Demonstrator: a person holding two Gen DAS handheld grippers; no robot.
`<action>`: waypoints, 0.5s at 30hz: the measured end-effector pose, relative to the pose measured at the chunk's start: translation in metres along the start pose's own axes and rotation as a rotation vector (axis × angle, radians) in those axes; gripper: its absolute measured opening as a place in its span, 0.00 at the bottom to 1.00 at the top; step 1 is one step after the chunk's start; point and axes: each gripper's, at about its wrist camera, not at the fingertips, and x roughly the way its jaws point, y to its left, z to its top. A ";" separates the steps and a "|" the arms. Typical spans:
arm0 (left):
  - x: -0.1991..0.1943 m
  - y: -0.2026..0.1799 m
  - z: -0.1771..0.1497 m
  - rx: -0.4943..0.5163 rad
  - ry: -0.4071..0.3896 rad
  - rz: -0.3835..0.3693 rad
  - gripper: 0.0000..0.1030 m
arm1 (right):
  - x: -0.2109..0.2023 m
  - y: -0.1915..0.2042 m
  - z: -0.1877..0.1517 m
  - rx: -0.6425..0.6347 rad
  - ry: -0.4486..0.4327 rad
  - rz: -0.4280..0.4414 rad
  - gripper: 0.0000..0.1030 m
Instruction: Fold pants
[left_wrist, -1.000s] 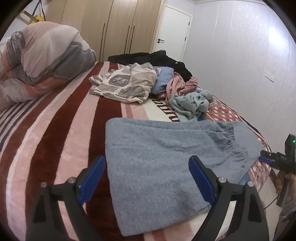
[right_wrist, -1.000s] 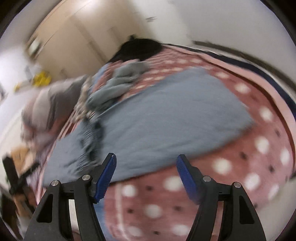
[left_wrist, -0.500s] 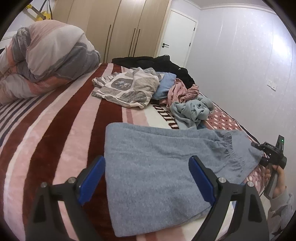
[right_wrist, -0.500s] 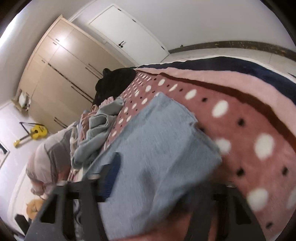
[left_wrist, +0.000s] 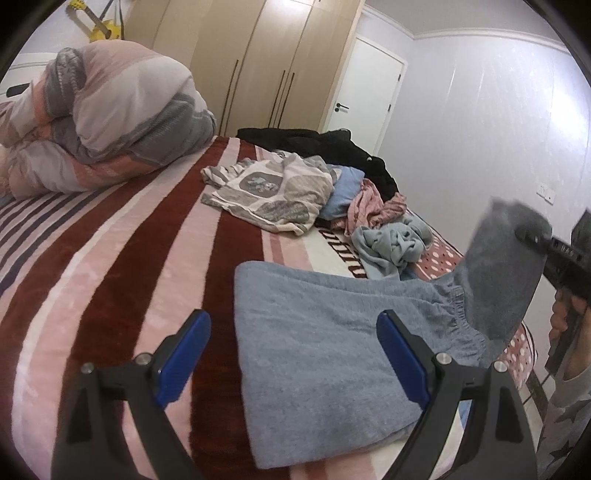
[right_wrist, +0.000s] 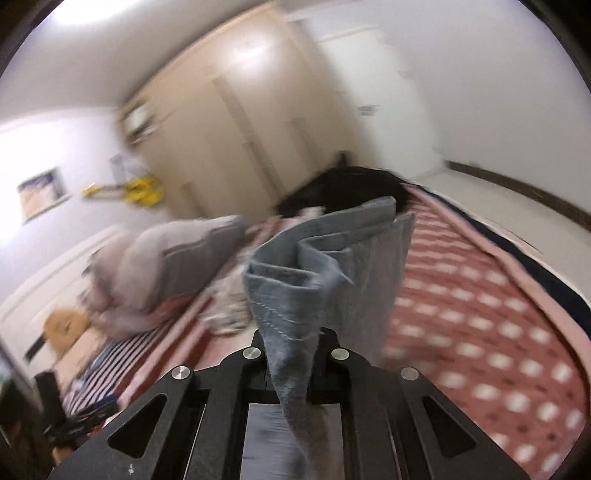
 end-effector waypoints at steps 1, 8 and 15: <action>-0.003 0.002 0.000 -0.002 -0.004 0.002 0.87 | 0.009 0.020 -0.002 -0.035 0.022 0.041 0.02; -0.018 0.019 -0.003 -0.017 -0.028 0.031 0.87 | 0.104 0.139 -0.093 -0.289 0.366 0.233 0.02; -0.021 0.033 -0.007 -0.046 -0.022 0.036 0.87 | 0.144 0.130 -0.166 -0.279 0.527 0.216 0.04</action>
